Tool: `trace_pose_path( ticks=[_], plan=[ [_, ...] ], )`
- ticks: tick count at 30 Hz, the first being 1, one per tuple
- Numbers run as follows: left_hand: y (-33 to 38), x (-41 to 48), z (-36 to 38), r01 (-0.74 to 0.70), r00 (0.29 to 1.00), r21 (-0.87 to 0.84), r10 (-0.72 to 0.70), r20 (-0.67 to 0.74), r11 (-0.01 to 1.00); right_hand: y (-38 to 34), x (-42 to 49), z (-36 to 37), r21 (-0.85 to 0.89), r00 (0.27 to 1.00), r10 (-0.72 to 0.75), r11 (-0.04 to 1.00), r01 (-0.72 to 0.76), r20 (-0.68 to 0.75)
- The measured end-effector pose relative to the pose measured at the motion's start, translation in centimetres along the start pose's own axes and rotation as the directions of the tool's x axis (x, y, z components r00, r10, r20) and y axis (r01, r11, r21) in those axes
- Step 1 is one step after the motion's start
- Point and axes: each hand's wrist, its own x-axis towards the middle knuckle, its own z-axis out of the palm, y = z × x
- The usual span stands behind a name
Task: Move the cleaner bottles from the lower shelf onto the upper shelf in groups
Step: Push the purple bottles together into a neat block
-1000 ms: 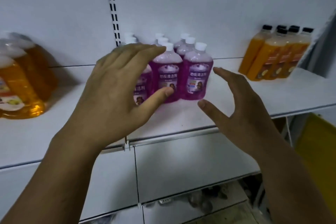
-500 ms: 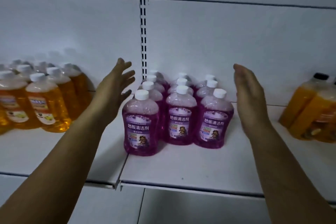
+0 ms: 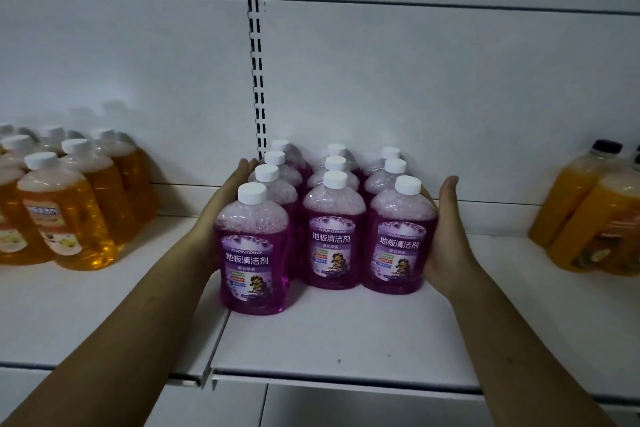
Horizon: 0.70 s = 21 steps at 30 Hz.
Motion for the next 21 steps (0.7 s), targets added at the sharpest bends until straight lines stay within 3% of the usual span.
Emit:
trace_pose_path(
  ticks=[13,21],
  plan=[
    [0.2,0.1,-0.1,0.025,0.999,-0.076,-0.022,0.033,0.997,0.7,1.0,-0.1,0.037,0.999,-0.027,0.999,0.029,-0.034],
    [0.6,-0.4,-0.5,-0.046,0.987,-0.010,0.044,-0.155,0.999,1.3,0.6,-0.3,-0.099,0.980,-0.179,0.980,0.170,-0.092]
  ],
)
